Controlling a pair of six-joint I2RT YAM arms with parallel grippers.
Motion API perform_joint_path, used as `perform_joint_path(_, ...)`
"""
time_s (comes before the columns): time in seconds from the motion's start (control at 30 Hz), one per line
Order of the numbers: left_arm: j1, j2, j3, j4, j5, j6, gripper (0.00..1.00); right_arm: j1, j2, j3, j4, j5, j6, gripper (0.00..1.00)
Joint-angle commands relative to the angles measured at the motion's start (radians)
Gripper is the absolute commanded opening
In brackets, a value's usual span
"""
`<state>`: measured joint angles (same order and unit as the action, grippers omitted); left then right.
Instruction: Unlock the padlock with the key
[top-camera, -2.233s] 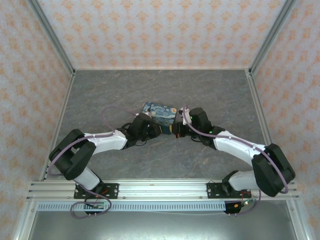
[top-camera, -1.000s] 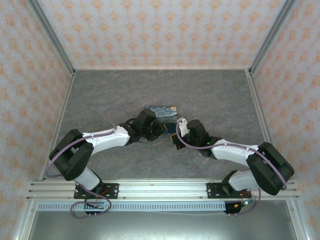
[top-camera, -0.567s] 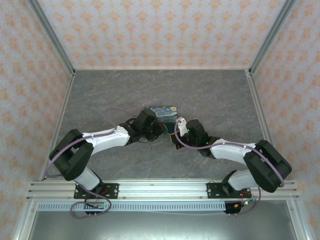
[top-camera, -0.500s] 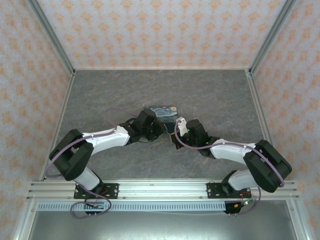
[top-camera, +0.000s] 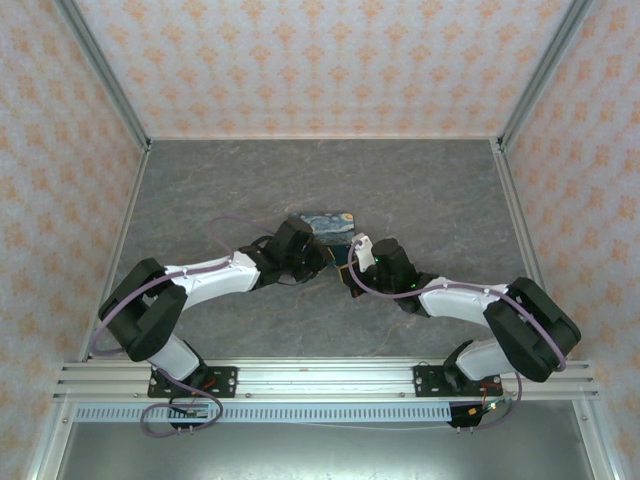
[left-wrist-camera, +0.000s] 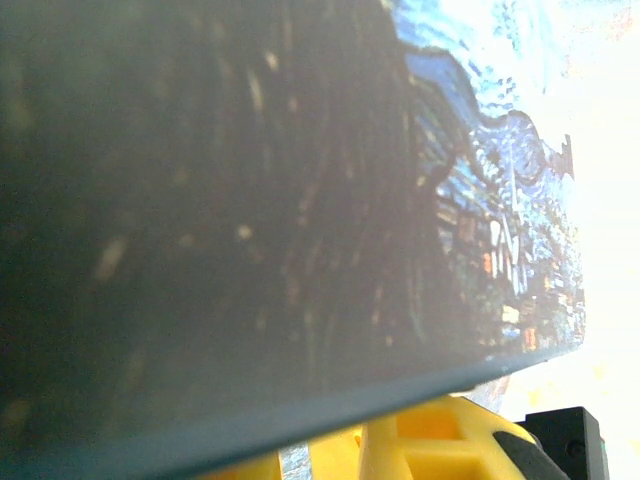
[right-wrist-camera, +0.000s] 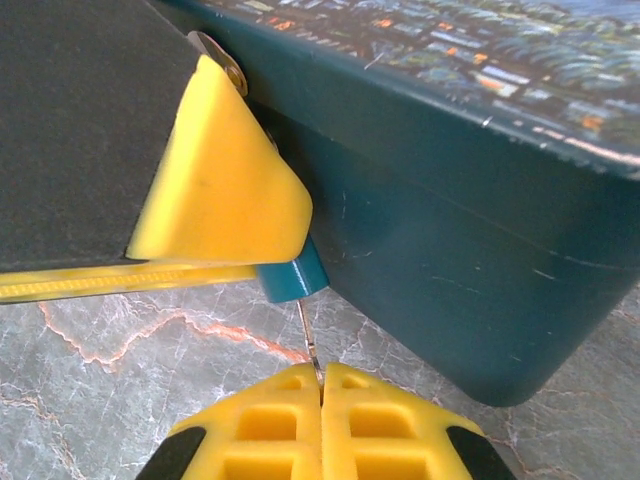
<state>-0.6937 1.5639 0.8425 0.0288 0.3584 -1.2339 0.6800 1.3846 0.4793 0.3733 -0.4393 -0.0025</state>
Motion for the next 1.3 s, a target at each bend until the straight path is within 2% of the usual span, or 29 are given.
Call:
perform_joint_path(0.0, -0.007, -0.047, 0.039, -0.010, 0.003, -0.010, 0.19, -0.010, 0.006, 0.005, 0.075, -0.010, -0.013, 0.00)
perform_joint_path(0.47, -0.010, -0.054, 0.046, -0.015, 0.014, -0.021, 0.19, -0.042, 0.026, -0.005, 0.192, -0.045, 0.006, 0.00)
perform_joint_path(1.27, -0.013, -0.054, 0.063, -0.027, 0.051, -0.003, 0.19, -0.104, 0.059, 0.031, 0.237, -0.181, -0.014, 0.00)
